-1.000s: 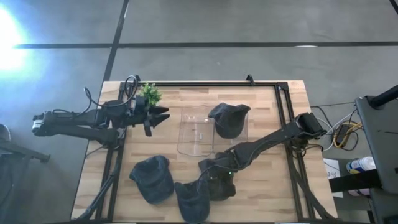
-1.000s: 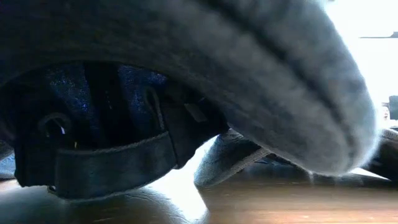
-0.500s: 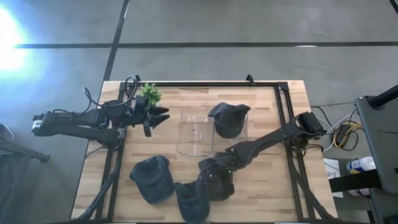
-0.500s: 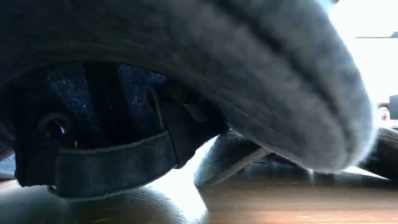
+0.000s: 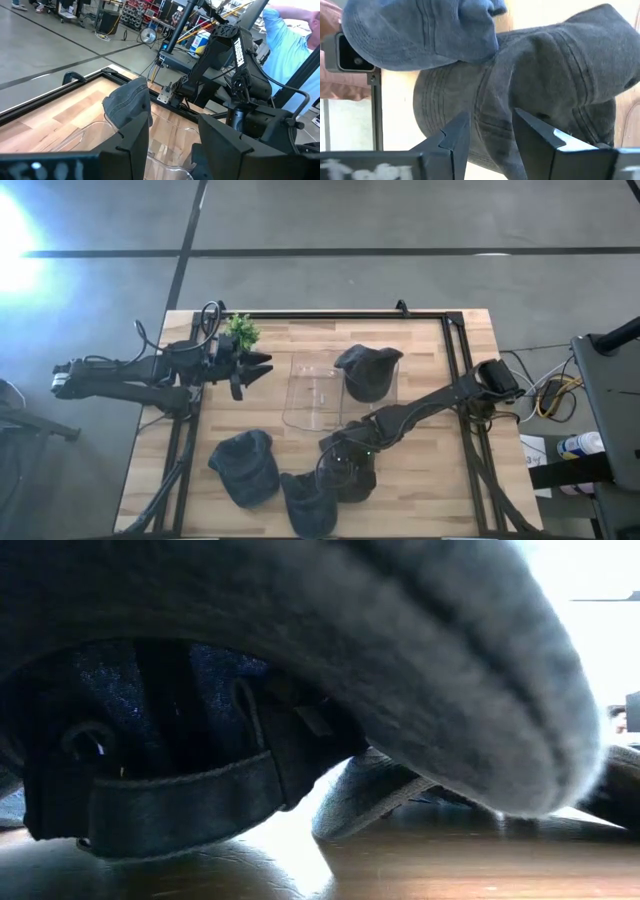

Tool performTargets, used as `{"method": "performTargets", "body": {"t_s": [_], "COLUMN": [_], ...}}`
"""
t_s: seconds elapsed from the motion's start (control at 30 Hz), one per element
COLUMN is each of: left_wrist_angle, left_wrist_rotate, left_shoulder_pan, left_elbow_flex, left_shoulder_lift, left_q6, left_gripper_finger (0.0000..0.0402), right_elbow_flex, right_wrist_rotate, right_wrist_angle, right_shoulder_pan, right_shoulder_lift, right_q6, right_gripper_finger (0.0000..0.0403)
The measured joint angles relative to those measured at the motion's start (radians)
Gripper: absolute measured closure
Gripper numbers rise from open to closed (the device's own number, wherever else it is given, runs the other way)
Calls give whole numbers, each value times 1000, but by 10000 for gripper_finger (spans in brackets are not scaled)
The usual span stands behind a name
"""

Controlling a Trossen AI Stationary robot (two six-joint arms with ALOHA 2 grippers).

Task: Pick & Place hat
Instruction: Put the black cap into the right transparent bin

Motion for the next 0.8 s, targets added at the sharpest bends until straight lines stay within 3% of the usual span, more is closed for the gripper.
{"method": "performTargets", "body": {"t_s": [0.23, 0.47, 0.8], "left_wrist_angle": [0, 0, 0], "left_wrist_rotate": [9, 17, 17], "left_shoulder_pan": [0, 0, 0], "left_elbow_flex": [4, 8, 8], "left_shoulder_lift": [0, 0, 0], "left_q6": [-1, -2, -1], "left_gripper_finger": [236, 236, 236], "right_elbow_flex": [-6, -7, 26], "right_wrist_rotate": [-4, -28, -40], "right_wrist_angle": [-7, -17, -28], "right_shoulder_pan": [3, 10, 30], "right_shoulder_lift": [-2, -2, -1], "right_q6": [7, 7, 32], "right_gripper_finger": [293, 382, 394]}}
